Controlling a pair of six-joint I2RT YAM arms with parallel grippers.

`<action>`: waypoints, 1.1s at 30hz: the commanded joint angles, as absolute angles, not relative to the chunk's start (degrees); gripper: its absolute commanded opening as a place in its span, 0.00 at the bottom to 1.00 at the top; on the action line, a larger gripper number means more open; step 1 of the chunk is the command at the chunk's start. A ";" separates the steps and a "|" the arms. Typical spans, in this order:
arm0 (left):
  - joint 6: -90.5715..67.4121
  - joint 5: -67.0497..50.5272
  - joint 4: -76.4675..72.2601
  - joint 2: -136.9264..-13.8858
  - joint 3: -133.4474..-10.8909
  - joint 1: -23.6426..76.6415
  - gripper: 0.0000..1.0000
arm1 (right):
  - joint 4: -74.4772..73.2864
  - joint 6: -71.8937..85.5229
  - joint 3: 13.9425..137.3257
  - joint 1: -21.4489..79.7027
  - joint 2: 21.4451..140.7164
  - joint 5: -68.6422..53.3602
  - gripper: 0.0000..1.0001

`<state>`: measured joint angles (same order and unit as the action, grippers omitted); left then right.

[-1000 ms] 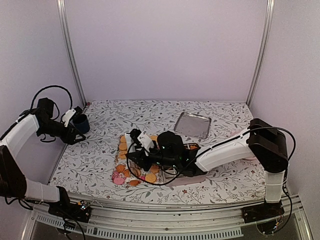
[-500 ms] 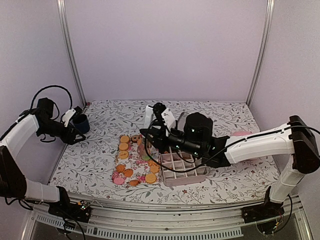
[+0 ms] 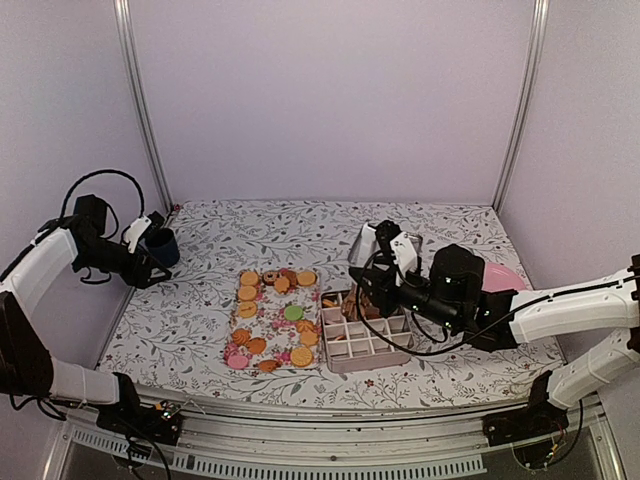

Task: Pack the cookies
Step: Place the fake cookies in the empty pocket of the box.

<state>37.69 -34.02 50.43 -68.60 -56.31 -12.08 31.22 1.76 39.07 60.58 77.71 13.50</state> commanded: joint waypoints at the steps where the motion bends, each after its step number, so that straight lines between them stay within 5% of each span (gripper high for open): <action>1: 37.51 -35.07 50.65 -68.60 -57.65 -12.33 0.62 | 30.70 3.53 38.10 60.29 75.96 15.01 0.13; 14: 37.49 -34.72 50.90 -68.29 -58.00 -12.30 0.62 | 29.75 5.92 37.87 60.29 78.62 12.22 0.18; 26: 37.79 -34.50 50.99 -68.20 -58.10 -12.30 0.62 | 29.57 5.56 38.72 60.29 78.97 12.47 0.44; 33: 37.96 -34.46 51.22 -68.12 -58.27 -12.30 0.62 | 29.16 3.72 40.96 60.29 79.02 12.22 0.48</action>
<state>37.69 -34.00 50.46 -68.60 -56.90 -12.08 27.66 4.86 38.09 60.58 79.15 12.71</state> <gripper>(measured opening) 0.624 0.480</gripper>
